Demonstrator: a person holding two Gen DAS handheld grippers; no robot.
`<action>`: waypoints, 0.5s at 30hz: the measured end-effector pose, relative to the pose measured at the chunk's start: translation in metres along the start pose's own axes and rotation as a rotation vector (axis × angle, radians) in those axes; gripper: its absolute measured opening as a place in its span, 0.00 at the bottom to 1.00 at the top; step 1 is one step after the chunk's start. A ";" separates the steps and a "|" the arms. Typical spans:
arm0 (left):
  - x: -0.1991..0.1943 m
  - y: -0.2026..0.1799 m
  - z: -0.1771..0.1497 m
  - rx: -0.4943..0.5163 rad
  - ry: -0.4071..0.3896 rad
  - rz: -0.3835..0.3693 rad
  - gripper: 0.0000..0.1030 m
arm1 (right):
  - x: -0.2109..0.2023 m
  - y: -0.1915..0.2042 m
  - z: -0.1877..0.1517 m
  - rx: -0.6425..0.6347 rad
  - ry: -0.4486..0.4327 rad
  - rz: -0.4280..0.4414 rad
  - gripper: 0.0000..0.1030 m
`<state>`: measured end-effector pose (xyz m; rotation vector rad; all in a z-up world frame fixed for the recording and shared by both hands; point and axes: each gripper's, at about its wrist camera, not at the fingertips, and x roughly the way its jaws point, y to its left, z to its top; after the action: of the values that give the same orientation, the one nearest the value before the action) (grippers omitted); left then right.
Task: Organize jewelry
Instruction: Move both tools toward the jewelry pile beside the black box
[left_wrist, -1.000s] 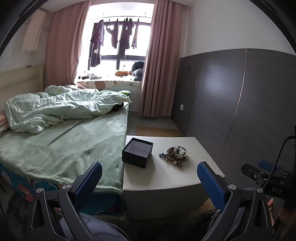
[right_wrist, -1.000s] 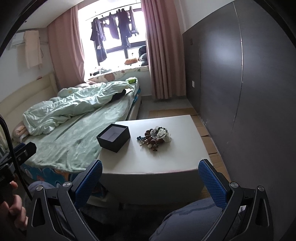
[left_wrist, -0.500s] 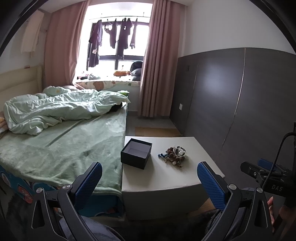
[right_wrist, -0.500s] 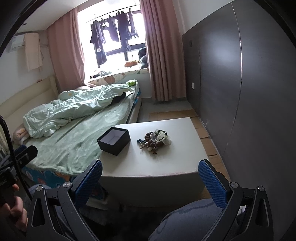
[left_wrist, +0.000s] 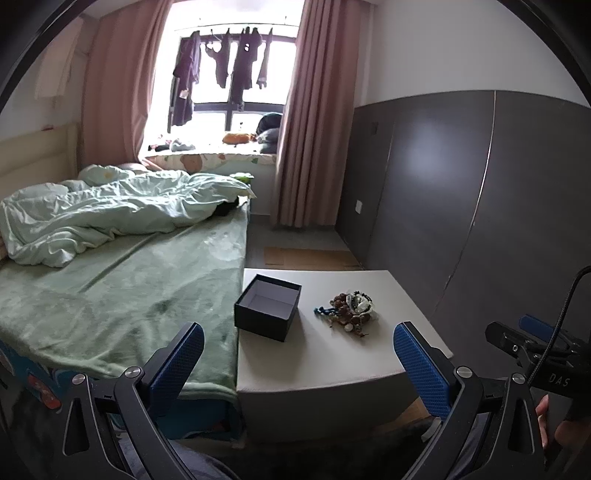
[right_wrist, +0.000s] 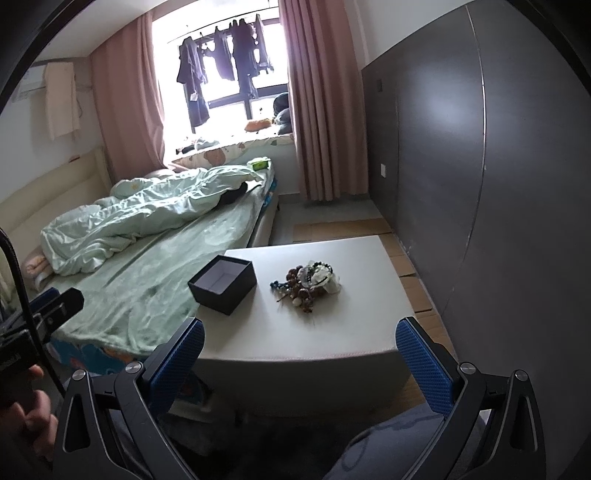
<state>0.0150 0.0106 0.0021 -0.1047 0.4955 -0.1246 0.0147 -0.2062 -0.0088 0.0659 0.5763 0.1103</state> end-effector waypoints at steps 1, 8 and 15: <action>0.005 -0.002 0.001 0.005 0.007 -0.001 0.99 | 0.004 -0.003 0.001 0.002 -0.001 -0.004 1.00; 0.044 -0.015 0.016 0.022 0.035 -0.060 0.99 | 0.037 -0.022 0.004 0.018 0.041 -0.039 1.00; 0.095 -0.025 0.033 0.044 0.076 -0.133 0.99 | 0.077 -0.037 0.018 0.028 0.096 -0.013 1.00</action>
<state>0.1109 -0.0249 -0.0103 -0.0899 0.5613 -0.2707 0.0916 -0.2346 -0.0386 0.0848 0.6741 0.0934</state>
